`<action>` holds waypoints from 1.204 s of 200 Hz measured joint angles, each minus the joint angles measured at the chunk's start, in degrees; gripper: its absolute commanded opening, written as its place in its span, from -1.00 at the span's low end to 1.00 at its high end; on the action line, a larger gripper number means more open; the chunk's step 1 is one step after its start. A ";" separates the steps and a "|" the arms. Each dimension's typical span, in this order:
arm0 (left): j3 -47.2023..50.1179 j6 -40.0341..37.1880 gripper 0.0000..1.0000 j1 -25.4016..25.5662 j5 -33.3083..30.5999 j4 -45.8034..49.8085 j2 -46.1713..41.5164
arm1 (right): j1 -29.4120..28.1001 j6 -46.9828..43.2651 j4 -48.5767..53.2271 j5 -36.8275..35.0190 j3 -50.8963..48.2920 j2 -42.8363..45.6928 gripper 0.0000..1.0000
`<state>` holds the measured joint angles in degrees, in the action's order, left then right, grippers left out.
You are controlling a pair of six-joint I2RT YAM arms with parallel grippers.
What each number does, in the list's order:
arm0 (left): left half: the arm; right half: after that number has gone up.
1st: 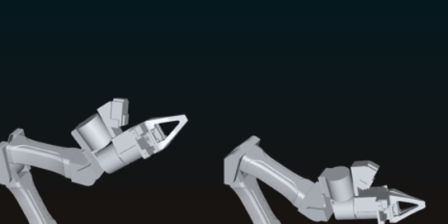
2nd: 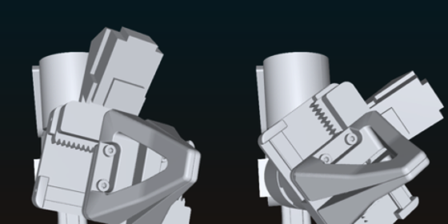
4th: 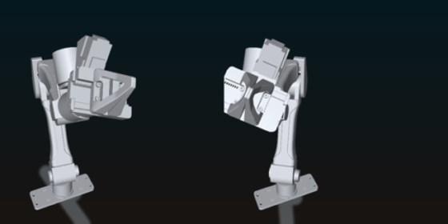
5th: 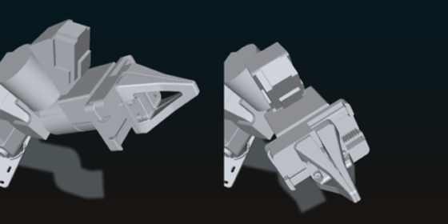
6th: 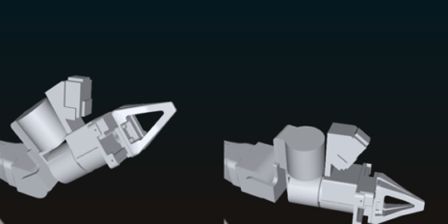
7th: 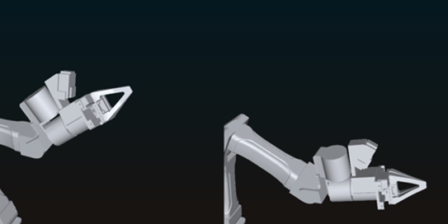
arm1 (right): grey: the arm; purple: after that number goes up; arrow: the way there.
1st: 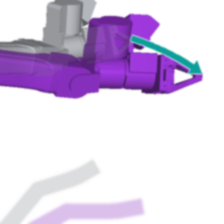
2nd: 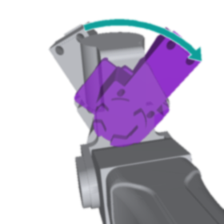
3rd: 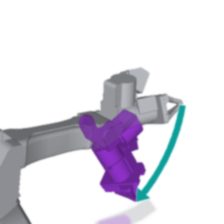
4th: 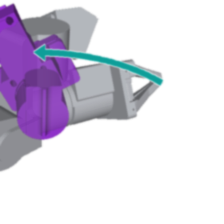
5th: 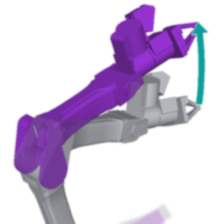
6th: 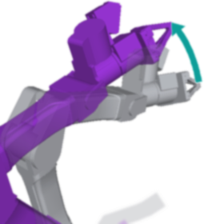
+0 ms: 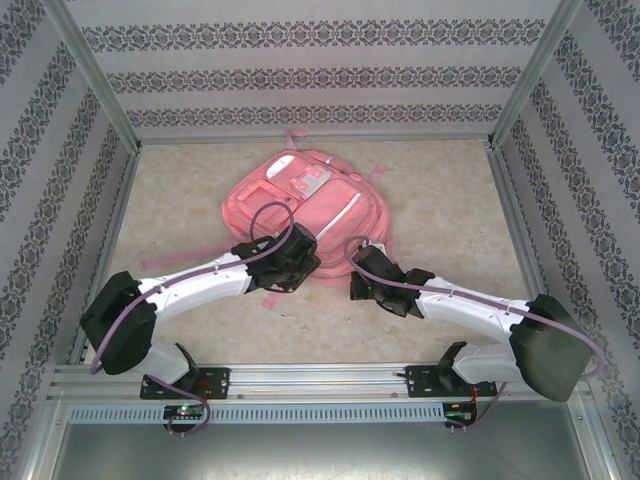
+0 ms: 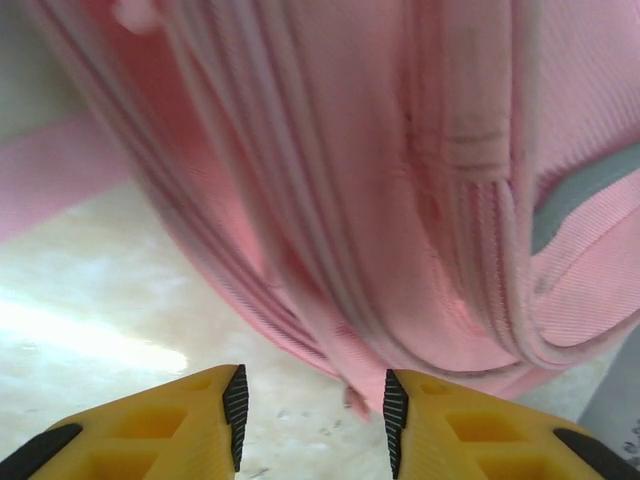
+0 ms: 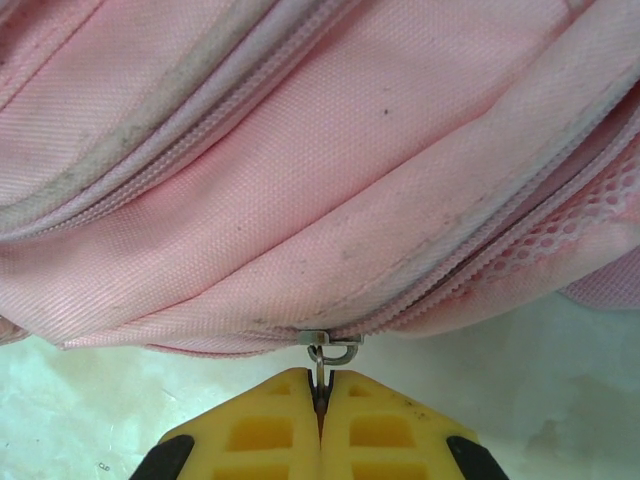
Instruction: Pack books, pencil case, and school supplies into a backpack
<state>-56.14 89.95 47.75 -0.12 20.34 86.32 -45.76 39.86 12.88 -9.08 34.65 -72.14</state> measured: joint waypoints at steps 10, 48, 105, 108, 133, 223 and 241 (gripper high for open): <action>0.00 1.57 -0.11 0.85 -0.13 -2.10 1.53 | 0.59 -0.02 -0.66 0.74 -0.39 0.00 -1.00; -0.02 5.97 -0.04 4.04 -0.66 -6.19 6.16 | 1.42 0.02 -2.62 2.16 -1.18 -0.02 -1.00; -2.19 8.07 -1.00 4.44 -3.39 -7.96 9.92 | 1.42 0.02 -3.50 2.75 -1.42 -0.02 -1.00; -2.29 8.39 -1.00 4.44 -3.58 -7.91 9.92 | 1.42 0.02 -3.50 2.75 -1.42 -0.02 -1.00; -3.08 8.07 -1.00 4.85 -5.79 -5.31 9.46 | 1.42 0.00 -3.50 2.80 -1.42 -0.02 -1.00; 7.41 8.09 -1.00 -0.87 -14.32 11.13 -14.27 | 4.33 -2.84 -6.86 6.64 -1.22 0.28 -1.00; 10.60 6.38 -1.00 -5.84 -14.10 13.86 -20.52 | 4.42 -3.08 -7.19 7.37 -0.35 -0.85 -1.00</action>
<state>-45.54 96.33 41.91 -14.22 34.20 65.80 -41.34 36.77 5.69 -1.72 34.30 -72.99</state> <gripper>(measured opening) 0.062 0.043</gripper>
